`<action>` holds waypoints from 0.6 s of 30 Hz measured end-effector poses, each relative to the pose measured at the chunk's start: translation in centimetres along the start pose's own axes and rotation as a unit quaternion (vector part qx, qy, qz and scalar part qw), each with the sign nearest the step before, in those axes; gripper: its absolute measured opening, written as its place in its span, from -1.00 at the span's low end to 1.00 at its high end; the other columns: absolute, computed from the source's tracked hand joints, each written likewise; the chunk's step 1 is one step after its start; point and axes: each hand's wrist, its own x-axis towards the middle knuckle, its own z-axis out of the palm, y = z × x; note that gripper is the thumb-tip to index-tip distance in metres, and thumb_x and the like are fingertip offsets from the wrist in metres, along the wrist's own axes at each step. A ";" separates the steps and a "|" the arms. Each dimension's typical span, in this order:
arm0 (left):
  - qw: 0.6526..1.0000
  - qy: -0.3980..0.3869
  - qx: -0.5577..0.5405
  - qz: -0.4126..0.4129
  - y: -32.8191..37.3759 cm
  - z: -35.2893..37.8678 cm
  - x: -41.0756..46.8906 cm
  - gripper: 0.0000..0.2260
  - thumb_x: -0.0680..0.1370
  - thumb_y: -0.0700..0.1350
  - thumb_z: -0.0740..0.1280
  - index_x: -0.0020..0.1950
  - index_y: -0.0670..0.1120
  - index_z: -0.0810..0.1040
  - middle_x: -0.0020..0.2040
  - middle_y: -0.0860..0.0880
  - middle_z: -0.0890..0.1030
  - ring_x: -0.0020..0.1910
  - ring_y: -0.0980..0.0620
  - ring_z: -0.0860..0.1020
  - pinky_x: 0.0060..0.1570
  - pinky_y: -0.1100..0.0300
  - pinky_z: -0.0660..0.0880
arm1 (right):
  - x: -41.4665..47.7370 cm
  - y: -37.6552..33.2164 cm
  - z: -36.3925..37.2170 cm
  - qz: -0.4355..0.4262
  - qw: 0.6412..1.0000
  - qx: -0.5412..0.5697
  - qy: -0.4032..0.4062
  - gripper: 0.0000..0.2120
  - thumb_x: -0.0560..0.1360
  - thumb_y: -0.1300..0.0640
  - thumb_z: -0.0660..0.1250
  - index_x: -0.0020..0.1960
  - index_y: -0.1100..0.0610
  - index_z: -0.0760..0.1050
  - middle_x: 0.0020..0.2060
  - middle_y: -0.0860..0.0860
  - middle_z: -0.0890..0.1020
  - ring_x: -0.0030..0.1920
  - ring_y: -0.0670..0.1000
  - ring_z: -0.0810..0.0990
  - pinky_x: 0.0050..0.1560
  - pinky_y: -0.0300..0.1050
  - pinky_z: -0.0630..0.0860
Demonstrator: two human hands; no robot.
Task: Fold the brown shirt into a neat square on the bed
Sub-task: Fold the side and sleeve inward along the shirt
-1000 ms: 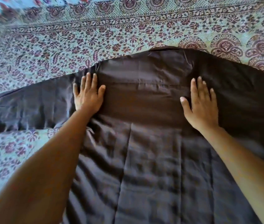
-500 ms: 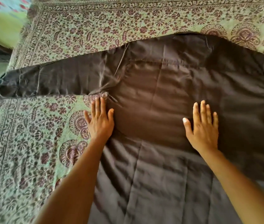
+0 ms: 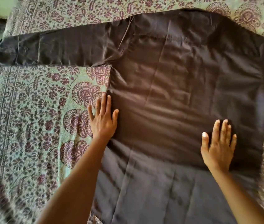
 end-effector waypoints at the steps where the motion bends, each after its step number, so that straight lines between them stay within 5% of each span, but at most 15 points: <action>1: 1.000 0.003 -0.004 -0.018 -0.2 -0.2 0.0 -0.44 0.57 0.18 -0.13 0.54 0.01 -0.04 0.56 0.01 0.00 0.53 0.02 -0.03 0.46 -0.10 -0.20 | -0.4 0.4 0.0 0.016 1.000 0.004 0.002 -0.38 0.55 -0.10 -0.08 0.48 0.25 0.12 0.46 0.25 0.18 0.44 0.25 0.18 0.40 0.22 0.06; 8: 0.985 -0.045 0.017 0.168 3.0 1.8 -9.7 -0.44 0.56 0.15 0.03 0.50 -0.10 0.17 0.51 -0.07 0.19 0.48 -0.03 0.19 0.43 -0.05 -0.03 | -6.3 3.0 -0.2 0.109 0.994 0.011 0.008 -0.37 0.57 -0.14 -0.08 0.48 0.26 0.09 0.46 0.28 0.14 0.44 0.27 0.17 0.40 0.24 0.07; 15: 0.998 -0.045 0.015 -0.034 -4.2 1.3 -13.8 -0.39 0.56 0.19 -0.09 0.53 -0.12 0.04 0.54 -0.09 0.08 0.52 -0.03 0.06 0.46 -0.07 -0.17 | -10.6 4.8 -0.2 0.142 0.990 -0.013 -0.006 -0.35 0.58 -0.20 -0.10 0.50 0.23 0.05 0.46 0.31 0.12 0.46 0.28 0.13 0.42 0.20 0.04; 18: 0.998 -0.047 0.006 -0.027 -3.2 1.1 -15.5 -0.40 0.57 0.16 -0.06 0.52 -0.14 0.05 0.53 -0.12 0.11 0.51 -0.03 0.07 0.45 -0.03 -0.20 | -12.7 4.4 -0.3 0.187 0.982 -0.005 -0.008 -0.36 0.58 -0.18 -0.08 0.49 0.23 0.06 0.45 0.32 0.12 0.46 0.29 0.13 0.42 0.21 0.03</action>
